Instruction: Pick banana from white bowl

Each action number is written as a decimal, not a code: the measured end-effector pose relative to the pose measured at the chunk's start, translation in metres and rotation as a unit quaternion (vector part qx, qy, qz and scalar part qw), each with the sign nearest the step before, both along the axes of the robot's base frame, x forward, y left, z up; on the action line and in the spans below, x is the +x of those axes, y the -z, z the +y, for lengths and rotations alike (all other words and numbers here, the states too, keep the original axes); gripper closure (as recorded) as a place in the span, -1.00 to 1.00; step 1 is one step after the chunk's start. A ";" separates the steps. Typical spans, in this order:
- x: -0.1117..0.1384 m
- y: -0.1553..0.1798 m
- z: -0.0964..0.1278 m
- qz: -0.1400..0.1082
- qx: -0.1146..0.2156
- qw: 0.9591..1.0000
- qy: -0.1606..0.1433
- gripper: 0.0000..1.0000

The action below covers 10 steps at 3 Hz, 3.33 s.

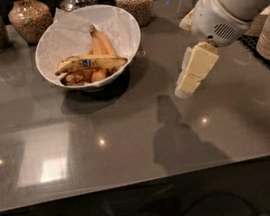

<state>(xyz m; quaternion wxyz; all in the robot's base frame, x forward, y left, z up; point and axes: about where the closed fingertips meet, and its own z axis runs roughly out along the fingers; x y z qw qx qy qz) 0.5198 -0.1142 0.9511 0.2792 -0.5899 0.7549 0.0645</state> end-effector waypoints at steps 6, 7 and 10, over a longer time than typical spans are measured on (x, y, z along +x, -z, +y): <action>0.081 -0.029 0.135 -0.089 0.167 0.977 -0.099 -0.56; 0.086 -0.025 0.157 -0.088 0.176 0.974 -0.113 -0.48; 0.110 0.008 0.187 -0.071 0.165 0.977 -0.114 -0.34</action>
Offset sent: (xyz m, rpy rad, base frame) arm 0.0143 0.0094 0.0038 0.0410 -0.0645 0.0311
